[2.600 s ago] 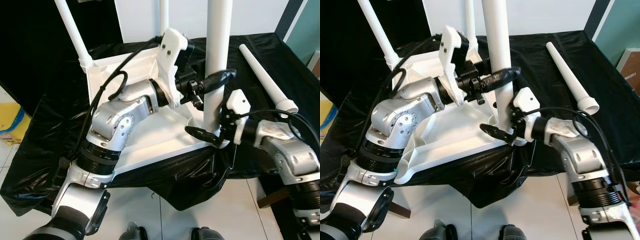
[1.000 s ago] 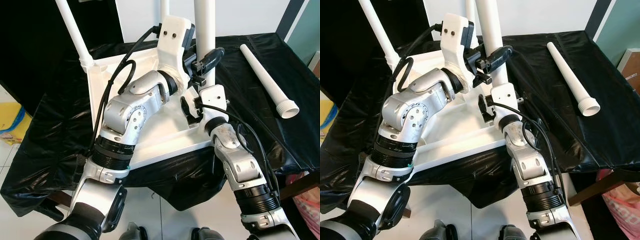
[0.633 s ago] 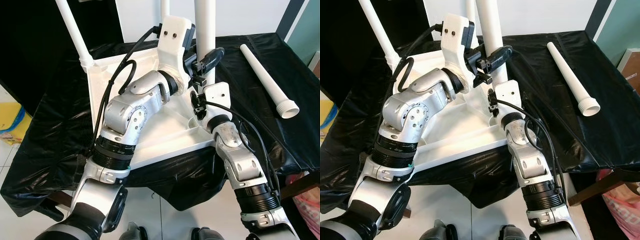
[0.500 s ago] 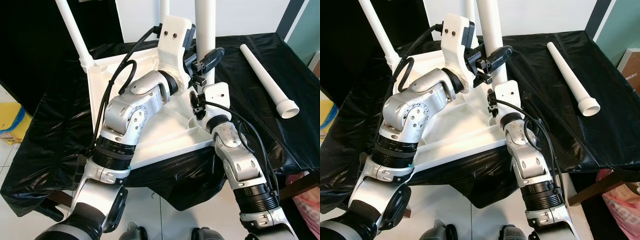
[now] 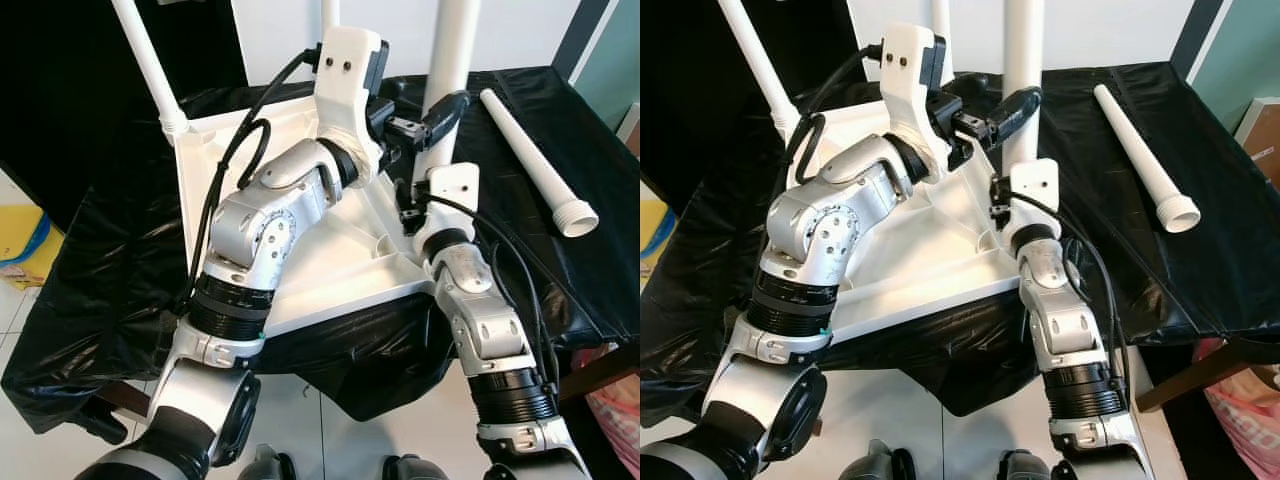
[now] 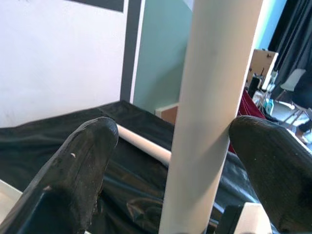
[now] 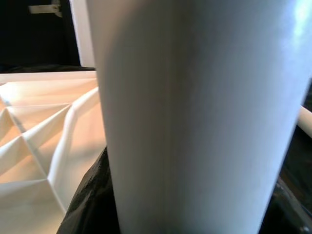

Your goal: Building children table

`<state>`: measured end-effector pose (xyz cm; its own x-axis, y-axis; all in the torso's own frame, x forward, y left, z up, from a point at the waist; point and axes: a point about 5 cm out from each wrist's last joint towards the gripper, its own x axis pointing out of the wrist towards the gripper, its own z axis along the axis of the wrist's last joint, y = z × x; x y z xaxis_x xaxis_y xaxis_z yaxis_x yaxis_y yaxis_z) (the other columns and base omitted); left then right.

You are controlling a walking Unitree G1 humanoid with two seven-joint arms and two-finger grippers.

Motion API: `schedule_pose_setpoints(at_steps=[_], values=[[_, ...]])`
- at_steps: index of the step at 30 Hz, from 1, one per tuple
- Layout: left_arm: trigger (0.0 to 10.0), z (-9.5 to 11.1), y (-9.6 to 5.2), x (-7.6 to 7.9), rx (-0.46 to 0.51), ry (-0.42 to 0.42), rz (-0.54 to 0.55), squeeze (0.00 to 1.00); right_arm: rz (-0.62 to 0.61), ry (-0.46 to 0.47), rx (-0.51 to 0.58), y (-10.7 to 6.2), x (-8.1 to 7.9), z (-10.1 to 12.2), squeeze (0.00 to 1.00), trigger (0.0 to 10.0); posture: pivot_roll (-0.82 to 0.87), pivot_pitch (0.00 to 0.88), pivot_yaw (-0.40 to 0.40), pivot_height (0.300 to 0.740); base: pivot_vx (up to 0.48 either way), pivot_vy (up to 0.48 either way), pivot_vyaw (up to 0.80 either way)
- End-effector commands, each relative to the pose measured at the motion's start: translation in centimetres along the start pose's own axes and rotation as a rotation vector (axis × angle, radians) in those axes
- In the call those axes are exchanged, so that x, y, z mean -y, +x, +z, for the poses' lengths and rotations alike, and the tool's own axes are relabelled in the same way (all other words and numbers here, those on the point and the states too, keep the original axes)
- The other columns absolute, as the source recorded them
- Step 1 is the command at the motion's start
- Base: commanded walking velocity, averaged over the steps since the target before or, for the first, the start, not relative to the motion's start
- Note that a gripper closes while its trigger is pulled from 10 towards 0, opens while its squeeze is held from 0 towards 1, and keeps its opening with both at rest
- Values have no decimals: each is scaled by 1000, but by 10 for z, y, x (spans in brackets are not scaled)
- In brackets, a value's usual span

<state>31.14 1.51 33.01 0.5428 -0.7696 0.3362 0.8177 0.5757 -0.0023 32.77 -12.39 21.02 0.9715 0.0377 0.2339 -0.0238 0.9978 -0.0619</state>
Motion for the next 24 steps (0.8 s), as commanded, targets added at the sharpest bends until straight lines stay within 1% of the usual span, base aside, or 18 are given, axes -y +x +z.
schedule_pose_setpoints(at_steps=[1,6,7,9,10,12,13,14,15,17,19,21,22,24], values=[[10000,5,-2,-5,31,21,37,0,-20,28,-6,2,1,1,0,10000,-114,59,40,740,0,0,0],[10000,6,-3,-8,40,29,52,0,-35,37,-7,2,4,0,0,10000,-114,59,40,740,0,0,0],[10000,7,-6,-11,58,38,69,0,-66,47,-3,3,9,1,0,10000,-119,63,46,740,0,0,0],[10000,7,-6,-11,58,38,69,0,-66,47,-3,3,9,1,0,10000,-119,63,46,740,0,0,0],[10000,1,-16,-24,58,49,129,0,-128,53,14,5,23,3,0,10000,-133,77,65,740,0,0,0],[10000,1,-16,-24,58,49,129,0,-128,53,14,5,23,3,0,10000,-133,77,65,740,0,0,0],[10000,-3,-19,-29,50,62,156,0,-146,52,21,5,27,4,0,10000,-134,79,66,740,0,0,0],[10000,-3,-19,-29,50,62,156,0,-146,52,21,5,27,4,0,10000,-134,79,66,740,0,0,0],[10000,-9,-22,-32,32,73,183,0,-154,47,29,5,29,6,0,10000,-137,93,67,740,0,0,0],[10000,-13,-23,-34,23,80,200,0,-157,45,34,5,30,7,0,10000,-137,103,66,740,0,0,0],[10000,-22,-25,-33,7,54,207,0,-161,45,37,4,31,8,0,10000,-139,122,63,740,0,0,0],[10000,-23,-25,-32,5,55,202,0,-162,43,40,3,31,9,0,10000,-141,121,63,740,0,0,0],[10000,-25,-27,-29,6,51,197,0,-160,44,47,-1,30,9,0,10000,-143,28,51,740,0,0,0],[10000,-25,-27,-29,6,51,197,0,-160,44,47,-1,30,9,0,10000,-143,28,51,740,0,0,0]])
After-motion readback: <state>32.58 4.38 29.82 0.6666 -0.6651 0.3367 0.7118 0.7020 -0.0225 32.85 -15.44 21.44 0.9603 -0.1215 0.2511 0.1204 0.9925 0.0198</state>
